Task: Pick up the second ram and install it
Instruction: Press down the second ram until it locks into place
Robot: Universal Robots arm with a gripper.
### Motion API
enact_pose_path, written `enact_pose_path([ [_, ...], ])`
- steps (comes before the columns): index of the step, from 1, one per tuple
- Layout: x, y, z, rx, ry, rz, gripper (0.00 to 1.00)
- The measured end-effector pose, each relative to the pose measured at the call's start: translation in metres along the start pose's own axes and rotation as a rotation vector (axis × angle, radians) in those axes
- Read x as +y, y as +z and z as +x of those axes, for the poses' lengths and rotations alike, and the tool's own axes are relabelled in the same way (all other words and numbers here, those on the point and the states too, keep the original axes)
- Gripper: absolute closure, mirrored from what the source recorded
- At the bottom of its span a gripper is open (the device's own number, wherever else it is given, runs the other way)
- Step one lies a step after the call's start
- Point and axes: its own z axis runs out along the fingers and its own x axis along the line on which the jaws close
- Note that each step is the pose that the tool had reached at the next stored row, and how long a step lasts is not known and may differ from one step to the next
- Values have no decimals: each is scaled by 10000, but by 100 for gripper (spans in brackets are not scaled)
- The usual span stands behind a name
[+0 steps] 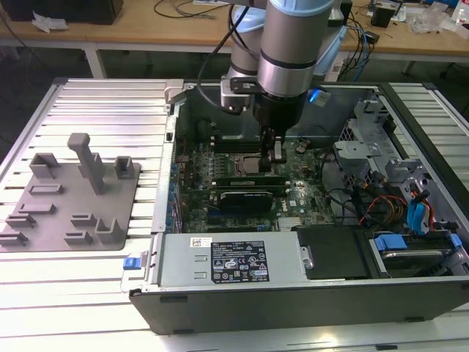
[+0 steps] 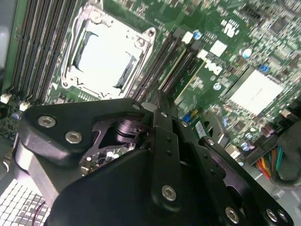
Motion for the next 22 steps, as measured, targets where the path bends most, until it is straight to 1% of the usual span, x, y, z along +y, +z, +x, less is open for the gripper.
enact_pose_path([
  [6,-233,14,1,-4,0,-110,92],
  [9,-321,31,1,-2,-1,-141,92],
  [10,-336,64,2,-2,-1,-149,92],
  [11,-337,75,-5,-2,2,-149,92],
  [13,-343,138,-22,-2,7,-150,92],
  [15,-345,155,-23,-2,14,-150,92],
  [20,-350,169,-27,-3,16,-150,92],
  [22,-350,192,-27,-4,17,-150,92],
])
